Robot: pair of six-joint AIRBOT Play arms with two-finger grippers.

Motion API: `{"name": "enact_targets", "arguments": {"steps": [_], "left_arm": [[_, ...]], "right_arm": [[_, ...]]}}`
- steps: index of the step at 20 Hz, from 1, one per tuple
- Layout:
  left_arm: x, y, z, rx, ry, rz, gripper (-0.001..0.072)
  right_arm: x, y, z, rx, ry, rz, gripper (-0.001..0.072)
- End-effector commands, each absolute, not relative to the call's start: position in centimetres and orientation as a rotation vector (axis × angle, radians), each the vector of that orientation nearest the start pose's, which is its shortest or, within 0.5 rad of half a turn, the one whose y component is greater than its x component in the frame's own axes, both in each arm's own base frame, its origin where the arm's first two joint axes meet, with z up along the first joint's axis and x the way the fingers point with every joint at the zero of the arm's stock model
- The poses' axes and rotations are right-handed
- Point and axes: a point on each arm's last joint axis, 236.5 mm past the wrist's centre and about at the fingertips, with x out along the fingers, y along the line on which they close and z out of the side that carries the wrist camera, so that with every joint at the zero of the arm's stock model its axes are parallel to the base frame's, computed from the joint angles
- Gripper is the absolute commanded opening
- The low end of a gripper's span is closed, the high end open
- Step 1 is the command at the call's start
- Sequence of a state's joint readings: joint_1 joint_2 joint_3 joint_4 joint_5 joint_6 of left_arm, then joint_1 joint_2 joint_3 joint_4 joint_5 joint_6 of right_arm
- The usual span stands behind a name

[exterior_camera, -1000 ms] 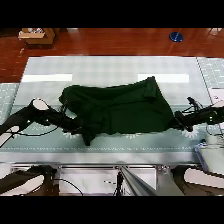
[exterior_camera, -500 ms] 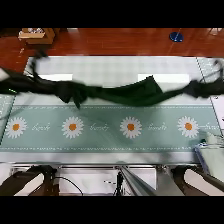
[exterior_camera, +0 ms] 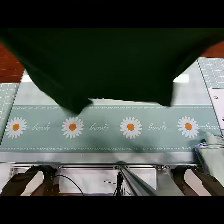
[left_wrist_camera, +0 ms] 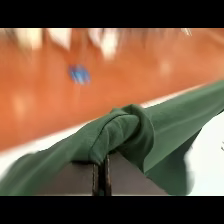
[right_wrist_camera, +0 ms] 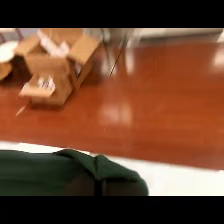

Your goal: Fold the shirts.

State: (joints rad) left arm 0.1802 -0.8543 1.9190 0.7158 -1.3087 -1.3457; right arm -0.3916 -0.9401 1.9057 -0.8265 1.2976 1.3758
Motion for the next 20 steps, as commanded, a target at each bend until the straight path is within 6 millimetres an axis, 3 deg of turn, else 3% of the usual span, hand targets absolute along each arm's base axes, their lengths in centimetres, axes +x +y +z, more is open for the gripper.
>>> {"name": "enact_targets", "arguments": {"steps": [1, 3, 7, 10, 12, 14, 16, 18, 20], "left_arm": [[18.3, -13.7, 52.8, -0.051, 0.036, -0.606, 0.0033], [16.3, -14.3, 51.4, -0.045, 0.099, -0.617, 0.0033], [13.0, -14.8, 47.5, -0.055, 0.272, -0.616, 0.0032], [10.8, -15.1, 46.4, -0.074, 0.316, -0.609, 0.0032], [9.9, -15.2, 45.6, -0.089, 0.353, -0.605, 0.0032], [10.1, -15.0, 43.6, -0.087, 0.446, -0.61, 0.0032], [11.9, -14.6, 41.6, -0.115, 0.526, -0.616, 0.0032], [15.0, -13.8, 38.3, -0.147, 0.641, -0.622, 0.0032], [19.3, -12.8, 34.8, -0.194, 0.714, -0.617, 0.0032]], "right_arm": [[26.3, 4.4, 50.4, 0.119, 0.123, 0.244, 0.0026], [24.4, 4.8, 49.9, 0.089, 0.146, 0.228, 0.0026], [20.4, 3.2, 47.3, 0.036, 0.246, 0.086, 0.0026], [17.4, 2.5, 44.7, -0.004, 0.351, 0.024, 0.0026], [16.4, 3.0, 42.2, 0.0, 0.466, 0.05, 0.0025], [17.2, 3.8, 40.9, 0.007, 0.527, 0.124, 0.0025], [19.8, 2.7, 37.9, 0.024, 0.647, 0.127, 0.0025], [23.2, 1.5, 32.7, 0.043, 0.839, 0.116, 0.0025], [26.5, 0.7, 26.4, 0.038, 1.054, 0.121, 0.0025]]}}
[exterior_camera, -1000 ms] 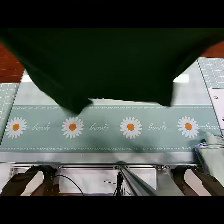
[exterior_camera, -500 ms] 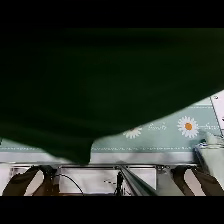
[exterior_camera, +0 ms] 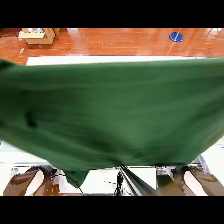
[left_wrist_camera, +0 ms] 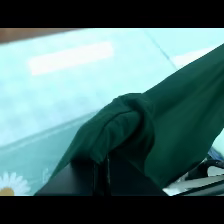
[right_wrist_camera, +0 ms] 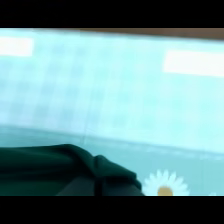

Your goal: Fold the shirts.

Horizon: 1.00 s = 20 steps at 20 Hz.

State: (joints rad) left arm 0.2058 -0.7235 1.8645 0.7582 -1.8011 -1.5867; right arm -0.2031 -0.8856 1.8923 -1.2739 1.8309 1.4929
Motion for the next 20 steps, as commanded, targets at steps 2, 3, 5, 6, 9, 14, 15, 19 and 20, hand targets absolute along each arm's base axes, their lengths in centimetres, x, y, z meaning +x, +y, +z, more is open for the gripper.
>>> {"name": "enact_targets", "arguments": {"steps": [2, 3, 5, 6, 9, 14, 15, 19, 20], "left_arm": [[24.4, -12.1, 30.7, -0.272, 0.765, -0.613, 0.0032], [26.9, -11.8, 28.0, -0.319, 0.803, -0.609, 0.0032], [30.8, -12.6, 22.6, -0.365, 0.879, -0.629, 0.0032], [32.8, -13.6, 19.6, -0.382, 0.921, -0.642, 0.0033], [37.9, -17.1, 12.6, -0.353, 0.982, -0.684, 0.0033], [46.5, -16.3, 5.3, -0.371, 0.911, -0.522, 0.0034], [47.4, -16.0, 4.3, -0.376, 0.904, -0.496, 0.0034], [48.1, -16.2, 0.1, -0.388, 0.967, -0.467, 0.0035], [47.8, -16.4, -1.4, -0.395, 1.007, -0.471, 0.0035]], "right_arm": [[29.6, 0.3, 21.0, 0.043, 1.216, 0.138, 0.0026], [31.6, 0.0, 18.9, 0.05, 1.261, 0.141, 0.0026], [35.8, -0.5, 15.5, 0.059, 1.283, 0.14, 0.0026], [37.9, -0.7, 13.7, 0.069, 1.287, 0.135, 0.0026], [42.4, -1.2, 9.1, 0.094, 1.29, 0.125, 0.0026], [48.8, -2.2, 5.1, 0.112, 1.172, 0.083, 0.0026], [49.9, -2.4, 4.7, 0.117, 1.146, 0.073, 0.0026], [50.6, -2.5, 0.7, 0.144, 1.203, 0.059, 0.0027], [50.2, -2.5, -0.7, 0.149, 1.249, 0.063, 0.0027]]}}
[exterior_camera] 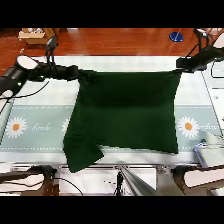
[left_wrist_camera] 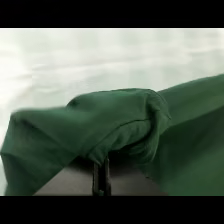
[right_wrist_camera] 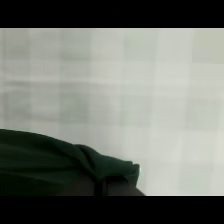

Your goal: Fold the shirts.

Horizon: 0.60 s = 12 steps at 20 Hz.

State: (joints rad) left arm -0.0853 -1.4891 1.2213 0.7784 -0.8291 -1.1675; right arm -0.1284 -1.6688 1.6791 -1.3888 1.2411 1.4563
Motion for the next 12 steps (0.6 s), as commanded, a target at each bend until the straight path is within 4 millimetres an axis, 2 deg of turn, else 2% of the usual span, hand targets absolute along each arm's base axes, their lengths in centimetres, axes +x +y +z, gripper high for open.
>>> {"name": "enact_targets", "arguments": {"steps": [1, 2, 3, 4, 5, 6, 7, 8, 9, 11, 12], "left_arm": [[47.2, -16.6, -2.8, -0.402, 1.054, -0.479, 0.0036], [46.7, -16.9, -3.8, -0.415, 1.093, -0.484, 0.0039], [46.5, -17.0, -4.2, -0.424, 1.109, -0.49, 0.0095], [46.7, -16.6, -3.8, -0.43, 1.102, -0.487, 0.0243], [47.1, -16.0, -2.5, -0.434, 1.09, -0.496, 0.0382], [47.5, -14.9, -0.8, -0.437, 1.082, -0.512, 0.0406], [47.5, -13.3, 1.2, -0.422, 1.091, -0.532, 0.0405], [46.7, -11.2, 2.4, -0.413, 1.135, -0.531, 0.0405], [45.2, -8.5, 2.8, -0.421, 1.224, -0.482, 0.0404], [40.7, -3.3, 1.5, -0.398, 1.416, -0.356, 0.0404], [38.5, -1.8, 0.8, -0.395, 1.481, -0.327, 0.0404]], "right_arm": [[49.6, -2.3, -2.1, 0.155, 1.299, 0.069, 0.0027], [49.1, -2.2, -3.1, 0.159, 1.337, 0.073, 0.0027], [48.7, -2.1, -3.7, 0.161, 1.36, 0.076, 0.0031], [48.7, -2.2, -3.8, 0.158, 1.364, 0.078, 0.0086], [48.4, -2.5, -3.2, 0.14, 1.367, 0.089, 0.0238], [47.7, -3.0, -2.2, 0.102, 1.38, 0.114, 0.0293], [46.7, -3.9, -1.0, 0.093, 1.4, 0.123, 0.0311], [45.5, -4.8, 0.4, 0.135, 1.411, 0.108, 0.038], [43.9, -6.0, 1.4, 0.154, 1.438, 0.09, 0.0469], [40.3, -8.8, 2.4, 0.224, 1.47, 0.033, 0.048], [37.9, -9.7, 2.1, 0.285, 1.485, 0.009, 0.048]]}}
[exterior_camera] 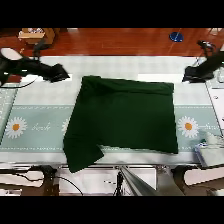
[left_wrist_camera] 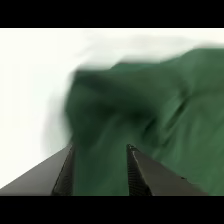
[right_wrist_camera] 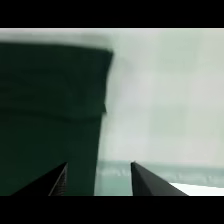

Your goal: Fold the shirts.

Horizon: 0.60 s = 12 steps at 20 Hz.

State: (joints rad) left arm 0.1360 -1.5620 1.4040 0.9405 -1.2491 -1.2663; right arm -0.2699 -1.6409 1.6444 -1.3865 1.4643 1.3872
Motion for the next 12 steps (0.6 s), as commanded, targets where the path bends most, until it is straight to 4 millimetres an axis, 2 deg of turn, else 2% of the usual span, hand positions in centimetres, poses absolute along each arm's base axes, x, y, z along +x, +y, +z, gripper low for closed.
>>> {"name": "enact_targets", "arguments": {"steps": [1, 3, 5, 6, 7, 8, 10, 12], "left_arm": [[36.4, -1.0, -0.1, -0.423, 1.52, -0.309, 0.0404], [31.9, -0.8, -2.3, -0.491, 1.586, -0.286, 0.0405], [26.9, -1.6, -4.1, -0.527, 1.669, -0.317, 0.0426], [24.9, -2.0, -4.9, -0.547, 1.698, -0.324, 0.0563], [23.1, -2.4, -5.6, -0.576, 1.73, -0.321, 0.0691], [21.6, -2.9, -6.2, -0.586, 1.761, -0.339, 0.0697], [19.3, -3.8, -7.4, -0.598, 1.813, -0.377, 0.0696], [18.5, -4.1, -8.4, -0.604, 1.824, -0.373, 0.0696]], "right_arm": [[35.7, -9.9, 1.5, 0.353, 1.491, 0.009, 0.0481], [32.2, -8.9, 0.1, 0.517, 1.452, 0.053, 0.0486], [29.5, -7.8, -1.2, 0.643, 1.419, 0.088, 0.0494], [28.0, -7.5, -2.0, 0.678, 1.434, 0.082, 0.0495], [26.7, -7.2, -2.7, 0.69, 1.458, 0.077, 0.0527], [25.5, -6.8, -3.4, 0.694, 1.489, 0.073, 0.0566], [24.1, -5.9, -4.2, 0.705, 1.529, 0.092, 0.0574], [23.1, -5.2, -4.6, 0.717, 1.564, 0.114, 0.0574]]}}
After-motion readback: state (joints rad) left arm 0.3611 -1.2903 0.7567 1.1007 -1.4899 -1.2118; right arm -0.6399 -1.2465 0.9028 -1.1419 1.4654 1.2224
